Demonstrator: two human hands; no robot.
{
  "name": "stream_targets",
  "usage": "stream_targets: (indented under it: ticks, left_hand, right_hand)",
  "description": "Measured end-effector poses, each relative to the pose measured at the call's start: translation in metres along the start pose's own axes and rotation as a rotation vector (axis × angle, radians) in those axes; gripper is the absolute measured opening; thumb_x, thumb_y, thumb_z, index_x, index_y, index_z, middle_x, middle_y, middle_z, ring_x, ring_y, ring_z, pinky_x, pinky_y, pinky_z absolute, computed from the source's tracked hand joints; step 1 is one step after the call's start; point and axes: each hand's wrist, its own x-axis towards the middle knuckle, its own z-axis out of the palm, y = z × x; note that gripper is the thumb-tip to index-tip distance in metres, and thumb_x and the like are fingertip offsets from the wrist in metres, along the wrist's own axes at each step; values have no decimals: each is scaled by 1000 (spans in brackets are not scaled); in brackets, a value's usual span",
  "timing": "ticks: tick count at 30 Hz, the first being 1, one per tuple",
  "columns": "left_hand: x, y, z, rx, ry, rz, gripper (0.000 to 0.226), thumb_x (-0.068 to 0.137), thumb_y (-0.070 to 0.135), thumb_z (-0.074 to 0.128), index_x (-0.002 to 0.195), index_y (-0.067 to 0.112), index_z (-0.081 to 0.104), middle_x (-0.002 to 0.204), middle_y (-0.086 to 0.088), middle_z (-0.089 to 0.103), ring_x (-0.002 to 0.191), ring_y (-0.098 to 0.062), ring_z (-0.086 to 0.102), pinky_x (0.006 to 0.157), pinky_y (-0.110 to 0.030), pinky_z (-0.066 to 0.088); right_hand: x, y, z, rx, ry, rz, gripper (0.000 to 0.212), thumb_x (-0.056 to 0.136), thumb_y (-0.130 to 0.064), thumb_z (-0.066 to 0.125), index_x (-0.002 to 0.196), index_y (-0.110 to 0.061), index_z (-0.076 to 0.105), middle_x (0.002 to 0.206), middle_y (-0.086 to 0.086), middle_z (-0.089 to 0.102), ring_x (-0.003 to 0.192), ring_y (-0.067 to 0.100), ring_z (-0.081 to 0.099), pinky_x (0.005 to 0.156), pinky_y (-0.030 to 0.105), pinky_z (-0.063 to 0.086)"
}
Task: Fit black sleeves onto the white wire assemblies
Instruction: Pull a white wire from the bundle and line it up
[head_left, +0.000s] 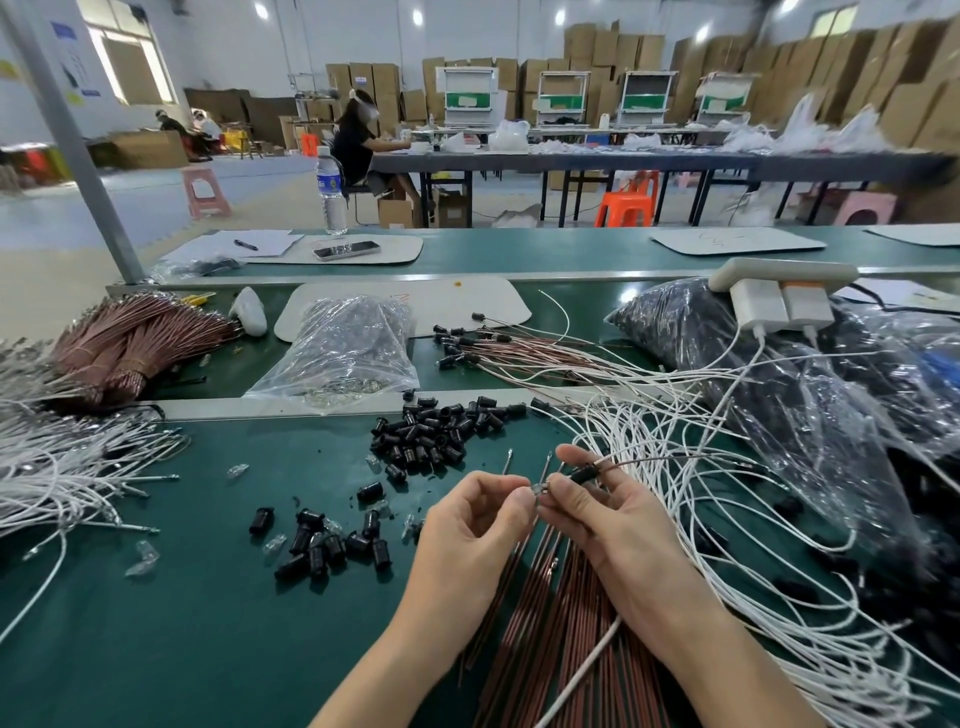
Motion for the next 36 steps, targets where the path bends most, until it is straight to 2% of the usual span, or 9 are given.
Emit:
stream_targets:
  ticks: [7,11,16,19,23,27,32,36]
  left_hand:
    - [0,0,-1,18,9,-2,8,94,18,68,98,13,72,82,2,75,77,-7,70,74,-15,53]
    - [1,-1,-1,28,23,-28,9,93,19,68,98,13,73,82,-1,75,77,-10,69,76,-19,55]
    - [1,-1,-2,37,20,-33,11,92,20,70,99,13,73,85,-3,76,77,-9,70,74,-18,55]
    - [1,0,-1,45,14,-24,10,91,20,70,99,15,73,87,-2,77,78,-8,71,73,-17,54]
    - [1,-1,-2,168,-15,78,19,90,28,70,109,27,70,95,8,75,89,-5,71,81,-18,54]
    - [-1,-3,-6,525,-11,306,21,91,25,72,106,39,65,102,25,69,98,4,66,83,-9,48]
    - [-2,-2,-11,743,-20,470,11,94,30,65,105,31,62,96,18,63,94,-2,63,80,-24,53]
    - [-2,2,-13,780,-28,510,9,93,31,63,101,29,60,92,17,59,91,-5,61,77,-24,50]
  right_hand:
    - [-3,0,0,-176,9,-89,34,72,-17,78,106,-16,74,83,7,75,87,23,76,77,25,60]
    - [-6,-1,2,-299,19,-138,28,72,-26,78,100,-27,76,88,6,77,87,21,76,83,28,61]
    - [-10,-2,5,-321,-12,-124,30,74,-26,78,103,-23,75,94,7,78,90,22,77,77,20,58]
    - [-10,-5,5,-303,-25,-99,27,74,-24,78,101,-21,76,95,10,78,89,26,77,75,20,58]
    - [-8,-10,2,-200,-48,-47,27,72,-20,80,99,-24,79,93,12,77,91,26,76,77,23,59]
    - [-5,-10,-1,-129,-72,7,37,63,-21,85,99,-19,80,91,14,75,89,26,75,76,26,60]
    - [-7,-10,-2,-185,-122,25,43,60,-29,88,101,-25,79,92,12,77,91,25,75,78,25,60]
    - [-7,-10,-2,-192,-136,53,46,61,-25,87,106,-23,78,92,13,75,88,24,75,77,26,60]
